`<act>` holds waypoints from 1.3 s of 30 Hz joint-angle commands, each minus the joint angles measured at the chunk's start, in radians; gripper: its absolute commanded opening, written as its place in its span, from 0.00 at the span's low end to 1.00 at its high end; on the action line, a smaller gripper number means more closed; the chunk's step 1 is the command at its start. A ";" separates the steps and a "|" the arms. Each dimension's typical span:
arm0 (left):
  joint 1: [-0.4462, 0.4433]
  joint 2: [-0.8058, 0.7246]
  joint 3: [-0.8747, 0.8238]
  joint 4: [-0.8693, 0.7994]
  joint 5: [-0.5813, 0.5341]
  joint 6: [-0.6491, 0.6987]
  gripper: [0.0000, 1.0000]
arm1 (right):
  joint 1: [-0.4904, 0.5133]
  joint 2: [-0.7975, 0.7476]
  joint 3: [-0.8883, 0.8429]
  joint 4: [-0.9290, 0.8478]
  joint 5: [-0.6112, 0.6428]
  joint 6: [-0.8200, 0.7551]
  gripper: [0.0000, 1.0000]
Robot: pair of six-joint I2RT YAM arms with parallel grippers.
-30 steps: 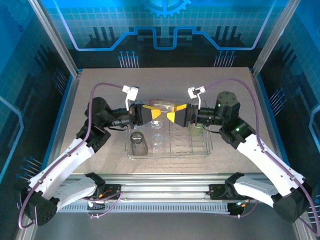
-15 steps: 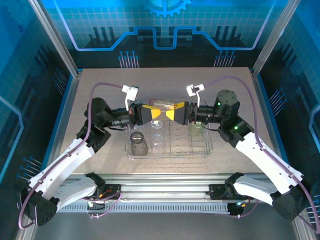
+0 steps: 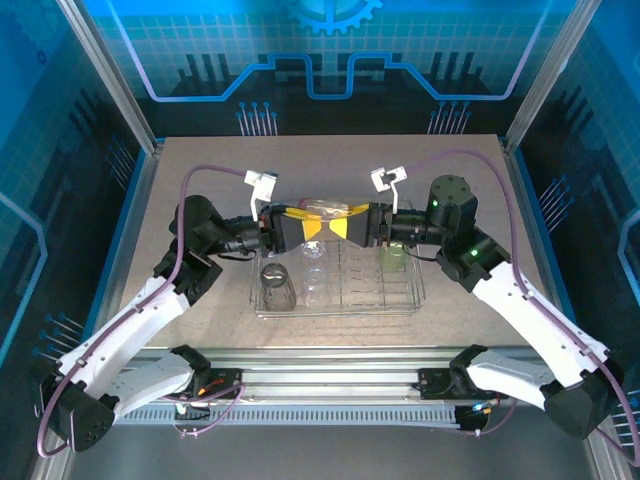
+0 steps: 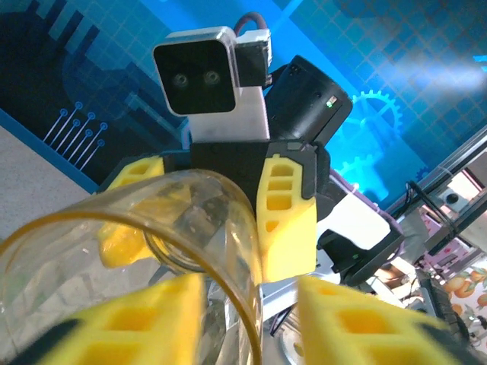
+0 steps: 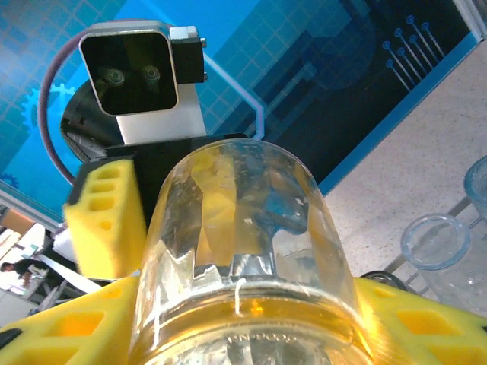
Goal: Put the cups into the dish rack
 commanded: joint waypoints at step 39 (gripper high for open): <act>-0.007 -0.635 -0.167 -0.976 -1.073 0.418 0.99 | -0.051 0.135 0.202 -1.172 0.801 -0.501 0.35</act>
